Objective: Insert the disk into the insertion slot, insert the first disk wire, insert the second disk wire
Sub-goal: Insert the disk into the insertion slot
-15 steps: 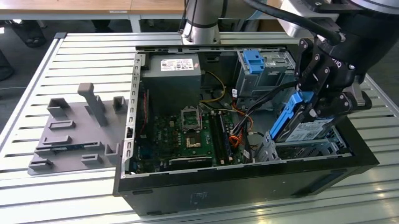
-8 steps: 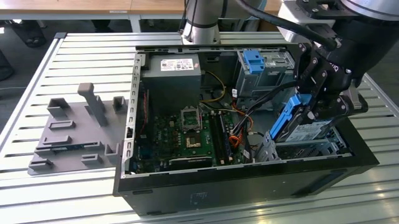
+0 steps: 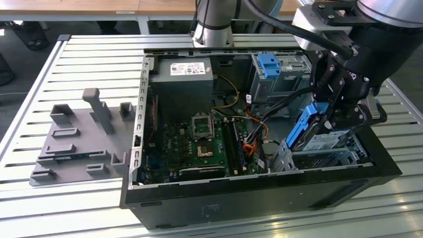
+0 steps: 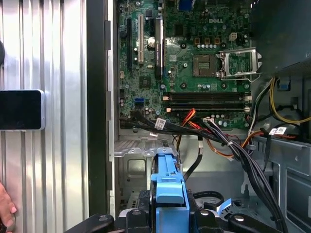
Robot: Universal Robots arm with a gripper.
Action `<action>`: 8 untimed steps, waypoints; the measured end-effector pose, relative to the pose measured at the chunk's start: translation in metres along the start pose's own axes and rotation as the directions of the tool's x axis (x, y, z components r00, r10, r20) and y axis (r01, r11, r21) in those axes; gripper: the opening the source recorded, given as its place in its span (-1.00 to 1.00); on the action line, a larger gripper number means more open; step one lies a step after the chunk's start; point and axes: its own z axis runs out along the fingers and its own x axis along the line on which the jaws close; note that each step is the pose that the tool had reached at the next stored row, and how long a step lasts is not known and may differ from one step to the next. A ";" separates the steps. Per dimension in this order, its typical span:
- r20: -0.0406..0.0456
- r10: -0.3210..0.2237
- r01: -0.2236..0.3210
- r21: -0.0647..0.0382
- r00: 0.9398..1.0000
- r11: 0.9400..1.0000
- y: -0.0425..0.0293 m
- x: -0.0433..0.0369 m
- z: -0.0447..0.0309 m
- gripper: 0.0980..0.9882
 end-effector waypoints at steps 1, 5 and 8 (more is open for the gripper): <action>0.000 0.000 0.000 0.000 1.000 1.000 0.0000 0.0000 0.0007 -0.39; 0.000 0.000 0.000 0.000 1.000 1.000 0.0001 0.0000 0.0031 -0.39; 0.000 0.000 0.000 0.000 1.000 1.000 0.0001 0.0000 0.0051 -0.39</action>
